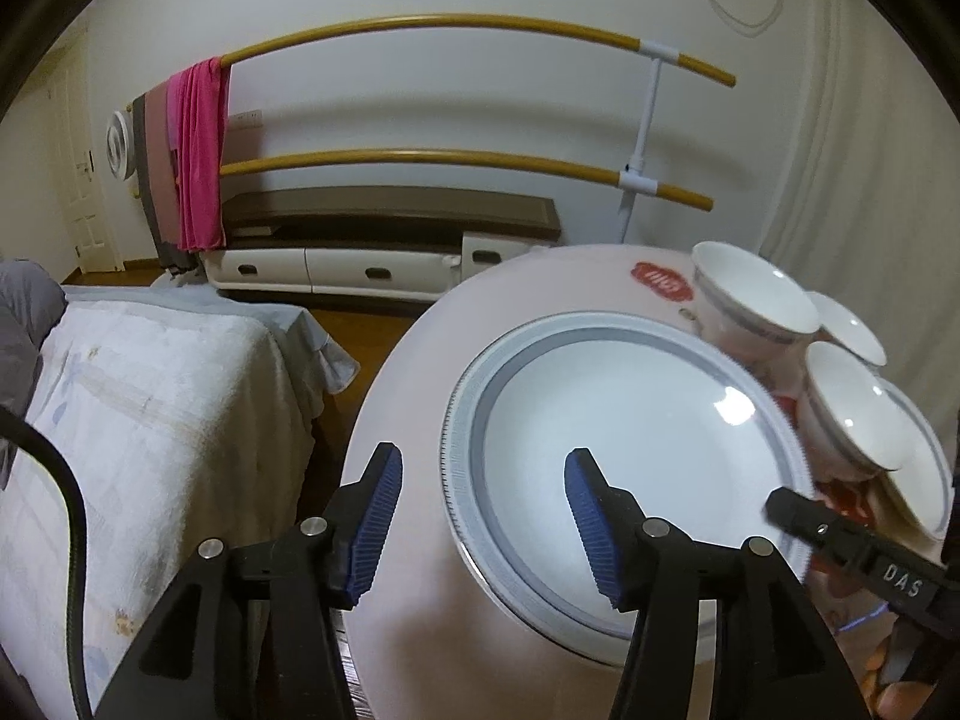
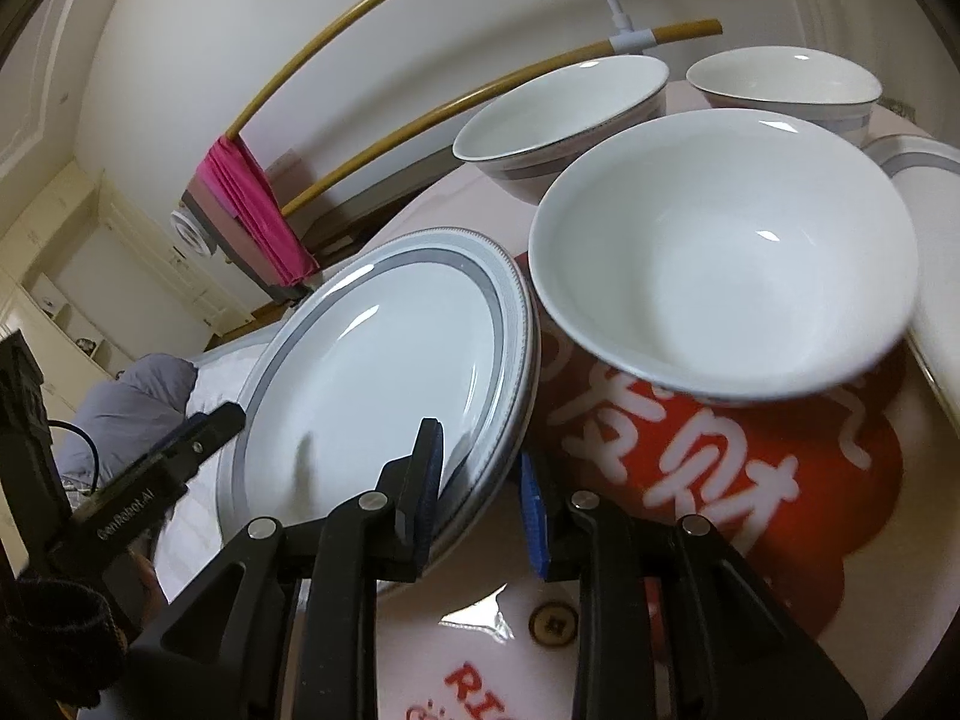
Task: Organize plates and bowls
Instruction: 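Lower the plate onto the other plate, open left tool then right tool, then move both tools to the next grey-rimmed plate and grasp its rim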
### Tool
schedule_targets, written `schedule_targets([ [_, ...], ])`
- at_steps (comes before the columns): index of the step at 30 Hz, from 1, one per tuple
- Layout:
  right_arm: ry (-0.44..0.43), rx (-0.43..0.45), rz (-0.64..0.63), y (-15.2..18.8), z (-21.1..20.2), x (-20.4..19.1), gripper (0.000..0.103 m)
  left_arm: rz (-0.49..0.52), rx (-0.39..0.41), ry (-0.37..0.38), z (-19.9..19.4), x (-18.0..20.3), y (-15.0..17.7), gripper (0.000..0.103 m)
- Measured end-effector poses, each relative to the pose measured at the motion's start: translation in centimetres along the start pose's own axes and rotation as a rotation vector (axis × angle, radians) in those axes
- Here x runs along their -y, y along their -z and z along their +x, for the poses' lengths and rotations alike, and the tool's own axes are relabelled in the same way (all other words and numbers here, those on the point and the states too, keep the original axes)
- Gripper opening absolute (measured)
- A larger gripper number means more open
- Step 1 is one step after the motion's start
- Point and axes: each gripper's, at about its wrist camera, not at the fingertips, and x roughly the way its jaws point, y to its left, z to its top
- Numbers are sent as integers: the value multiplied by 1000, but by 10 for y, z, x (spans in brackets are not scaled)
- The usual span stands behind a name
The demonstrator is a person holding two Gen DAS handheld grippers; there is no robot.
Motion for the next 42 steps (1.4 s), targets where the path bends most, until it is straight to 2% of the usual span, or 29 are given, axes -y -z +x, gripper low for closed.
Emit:
schedule_targets([
  [4,-11,-2,-8,5,-17,-1,27,9,30,17,-27,11,4,55],
  [8,-11,26,-30,12,-46,-3,29,24,74,43,-58,31,12,64],
  [11,16,68,-41,17,-76,1,43,38,94,80,-78,52,21,66],
  [13,34,103,-46,18,-97,6,55,49,108,101,-87,66,25,71],
  [15,58,138,-52,20,-119,15,60,60,124,122,-97,84,29,78],
  [18,91,192,-53,21,-148,30,69,73,147,159,-111,110,36,83],
  [21,127,251,-51,23,-178,52,72,79,151,184,-118,136,42,87],
  [26,190,310,-20,15,-214,98,74,89,103,222,-107,184,46,87],
  [30,253,333,21,5,-225,138,74,85,53,232,-87,219,47,87],
  [35,320,328,62,-6,-226,187,74,86,-1,221,-59,255,48,87],
  [42,320,279,84,-23,-204,234,74,66,-93,177,-10,290,45,87],
])
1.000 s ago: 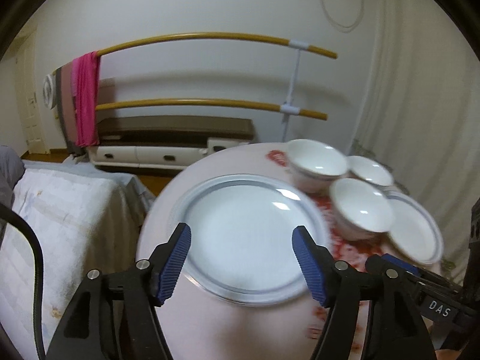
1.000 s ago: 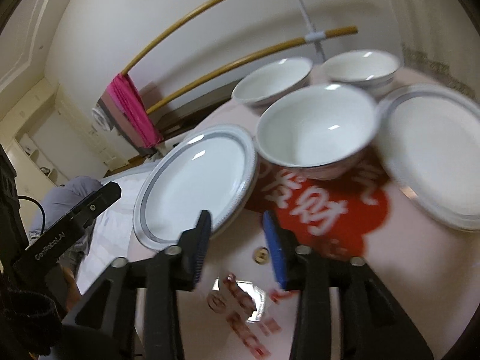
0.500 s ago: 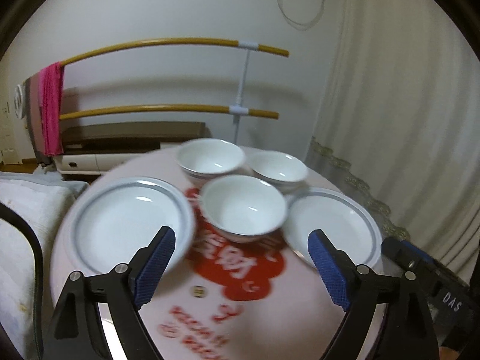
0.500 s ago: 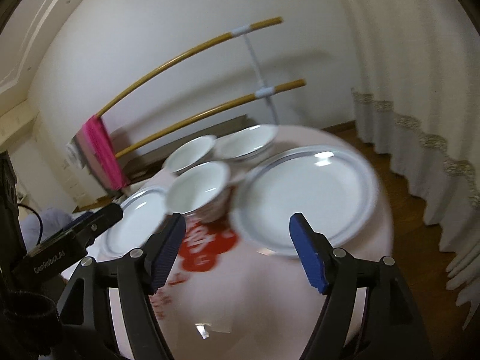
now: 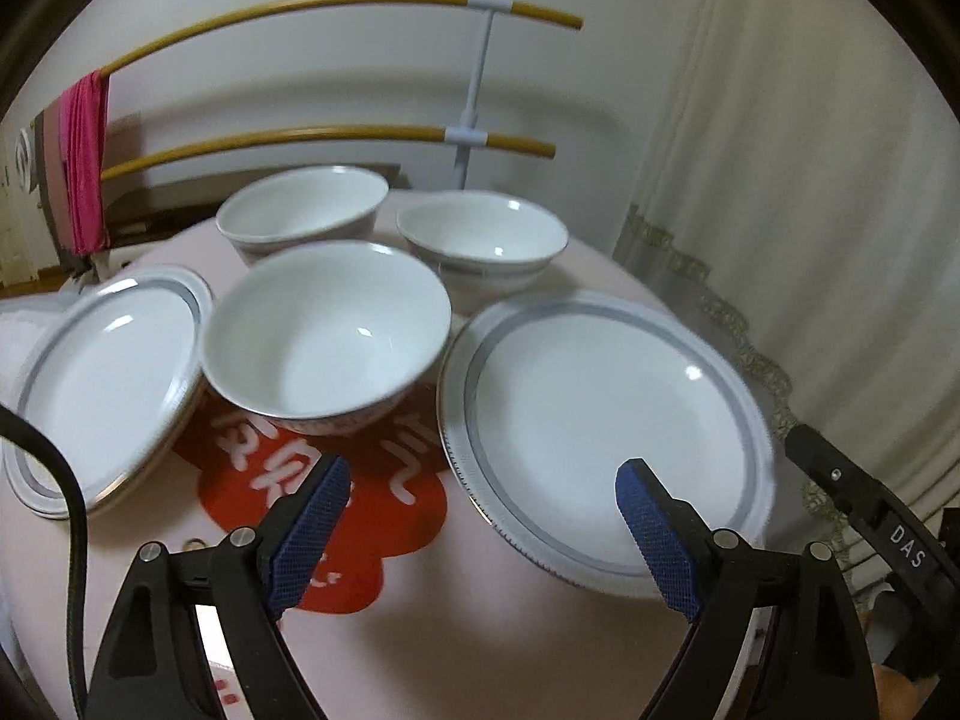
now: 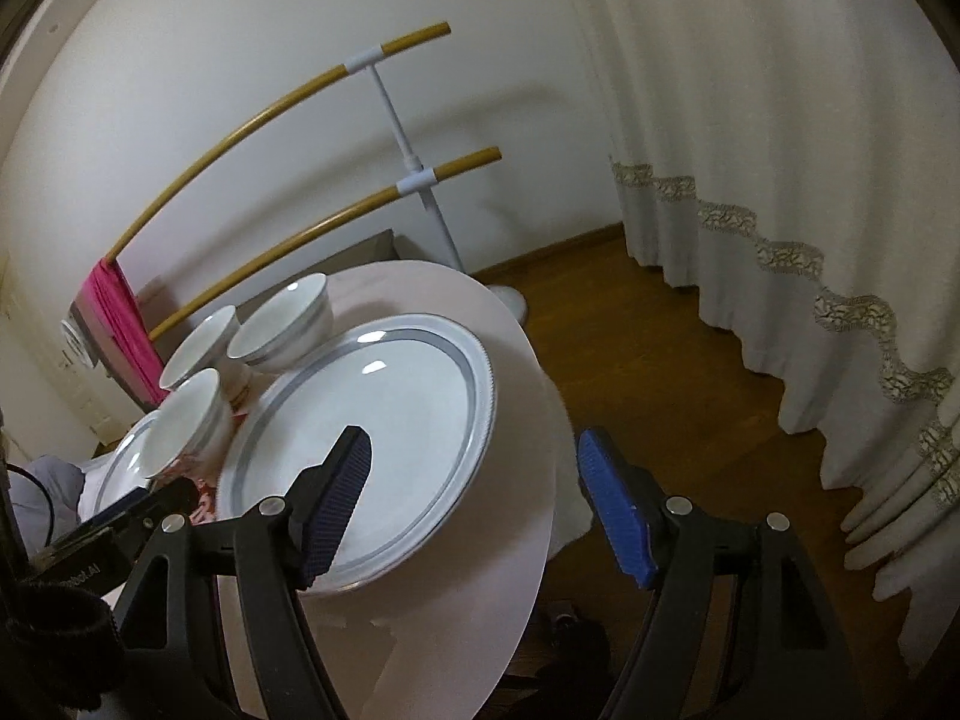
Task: Organize plates and bowls
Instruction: 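Move both tools to the next grey-rimmed plate and grasp its rim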
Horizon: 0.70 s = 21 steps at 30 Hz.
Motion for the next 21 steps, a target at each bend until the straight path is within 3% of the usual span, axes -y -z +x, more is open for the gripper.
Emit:
schedule_targets([
  [10,-73,-52,-9,-10,48,15,71,-17,-30,-36,40,7,-8,84],
  [11,-83,-57,-10,-11,51,15,68,-13,-31,-35,46,9,-8,80],
  [14,-111,-74,-12,-12,59,16,52,-7,-45,-30,55,10,-8,68],
  [16,-130,-85,-15,-13,64,15,34,-5,-54,-30,59,11,-9,61],
  [18,-147,-91,-20,-13,67,13,25,-11,-67,-21,65,10,-9,49],
  [20,-157,-99,-22,-12,70,12,22,-13,-76,-15,70,9,-10,47],
  [21,-162,-101,-19,-12,71,12,22,-13,-73,-12,70,8,-10,37],
])
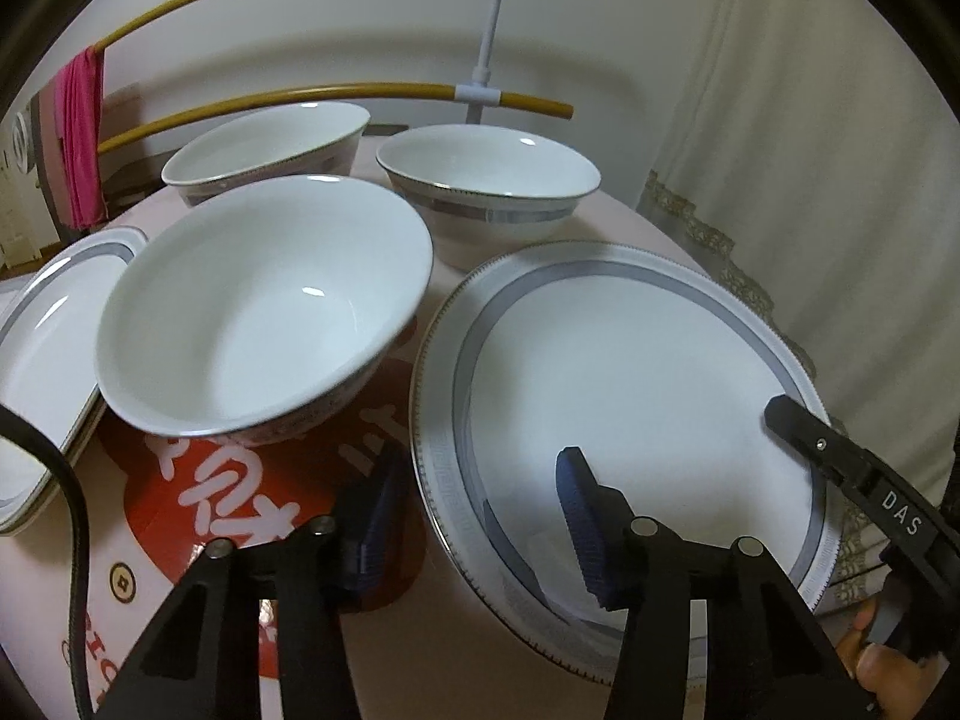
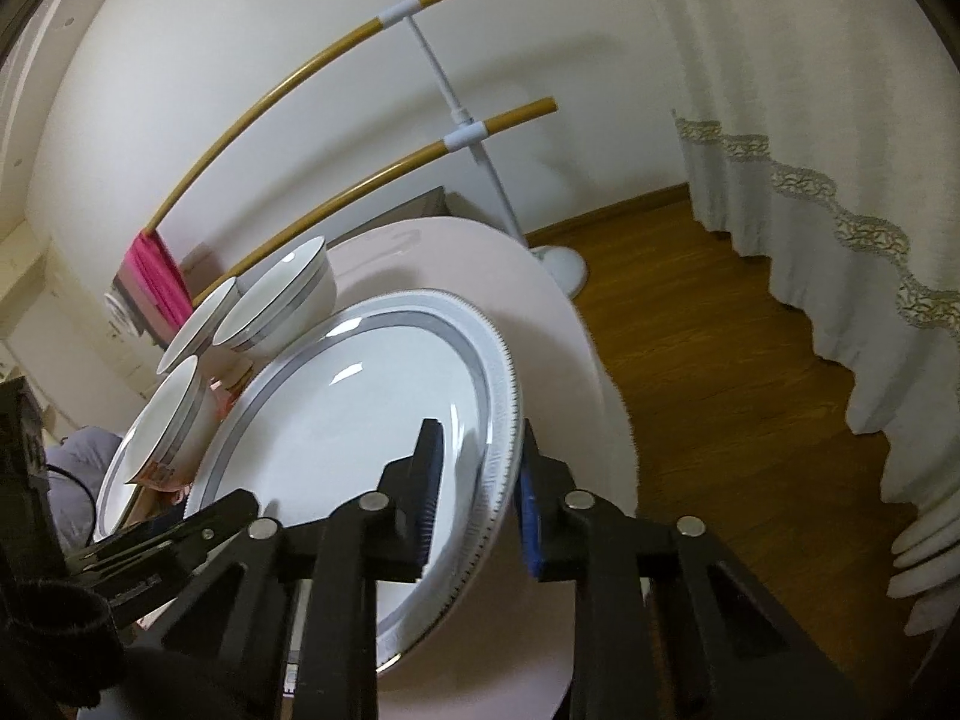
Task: Organize plates and bowls
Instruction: 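Move both tools to the next grey-rimmed plate and grasp its rim, then lift the held plate with both tools and carry it toward the plate stack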
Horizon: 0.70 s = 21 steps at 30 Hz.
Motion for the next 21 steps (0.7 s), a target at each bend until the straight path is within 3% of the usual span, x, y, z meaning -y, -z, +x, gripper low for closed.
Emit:
schedule_targets([
  [4,-6,-1,8,-1,2,3,14,-4,2,15,3,-2,-1,32],
  [12,-10,2,9,4,-5,3,15,-9,32,32,-14,-13,2,20],
  [21,-13,-5,48,29,-37,-1,16,35,37,79,-46,-23,27,18],
])
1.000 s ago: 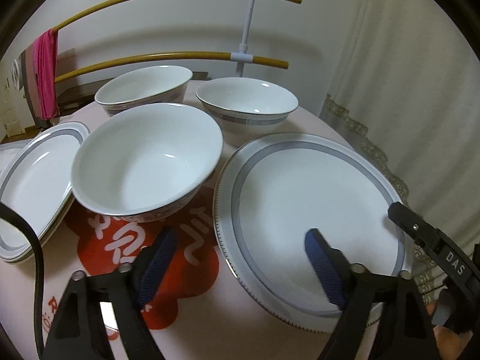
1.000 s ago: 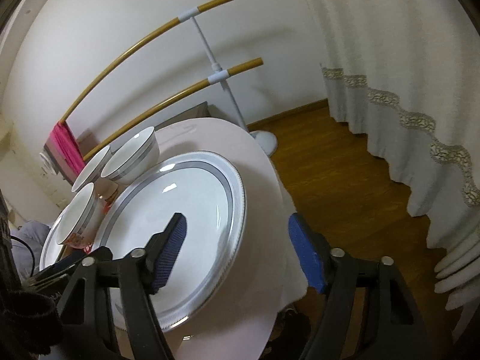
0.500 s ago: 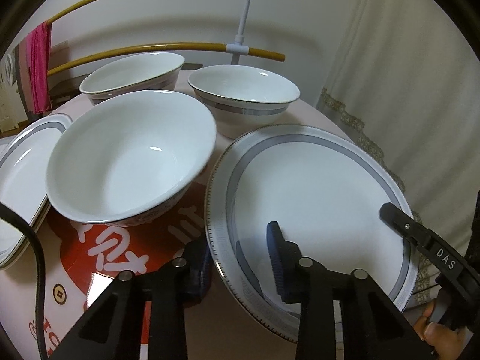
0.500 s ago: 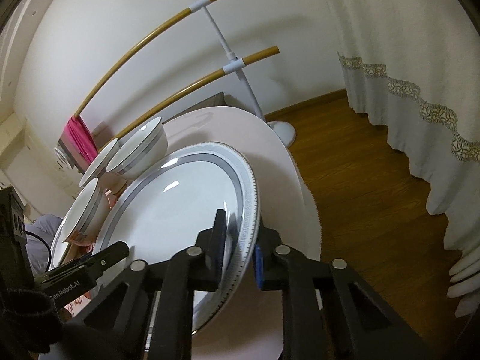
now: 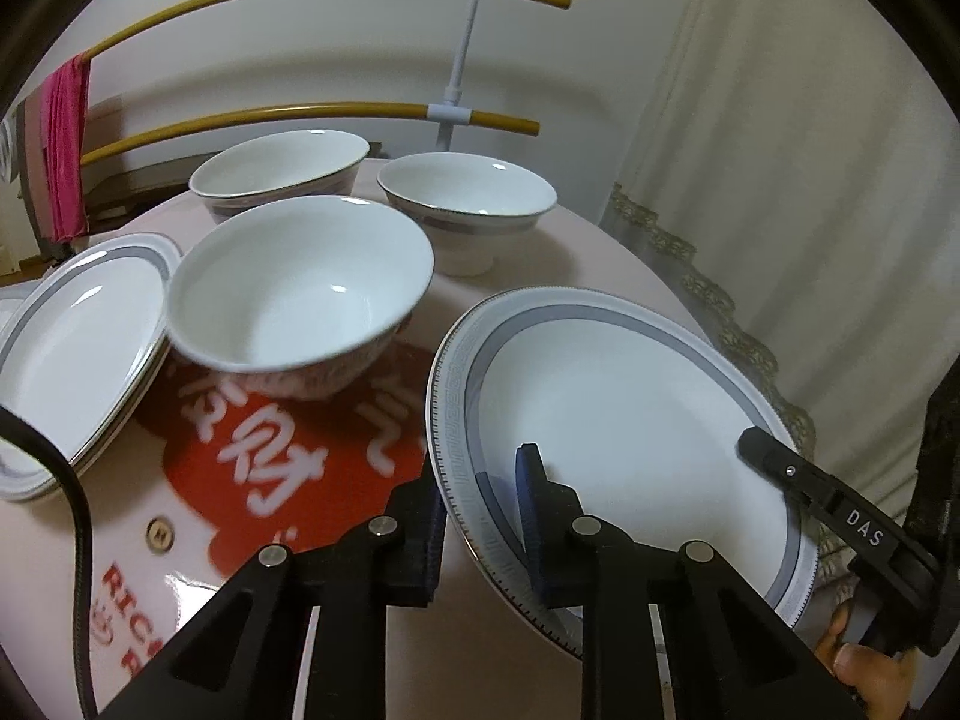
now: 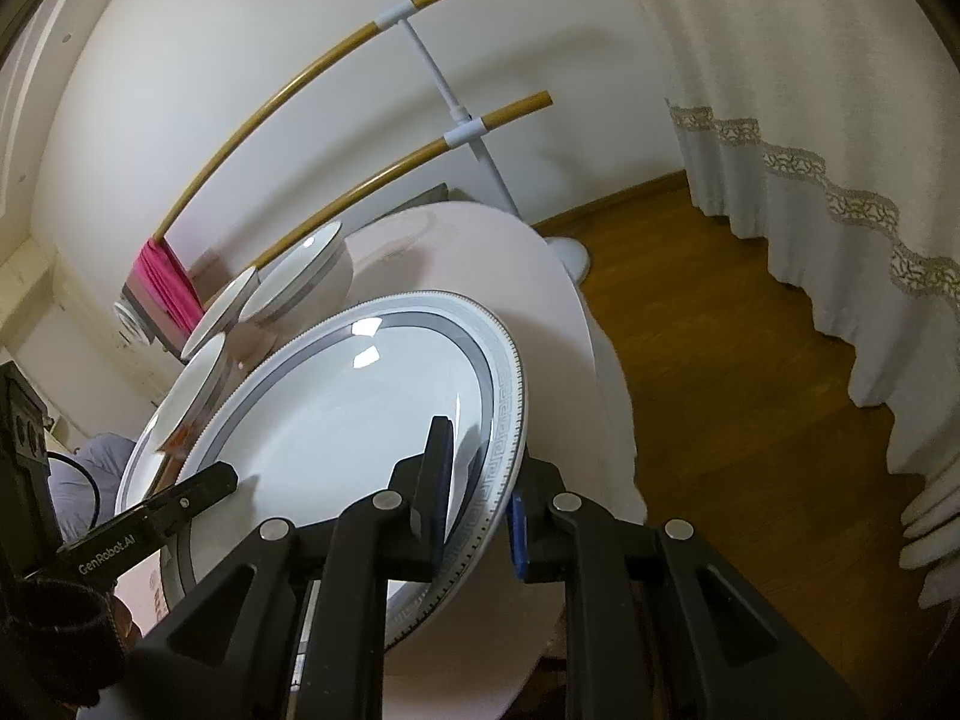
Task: Organize plates and bowls
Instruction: 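Lift the held plate with both tools and carry it toward the plate stack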
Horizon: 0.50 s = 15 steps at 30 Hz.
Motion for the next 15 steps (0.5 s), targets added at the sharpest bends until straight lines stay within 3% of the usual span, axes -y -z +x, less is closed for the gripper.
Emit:
schedule_targets([
  [8,-9,-26,26,34,-20,-16,19,43,41,10,-52,-15,24,18],
  [15,-31,-42,-4,56,-28,-48,19,20,53,-2,-93,-49,55,18],
])
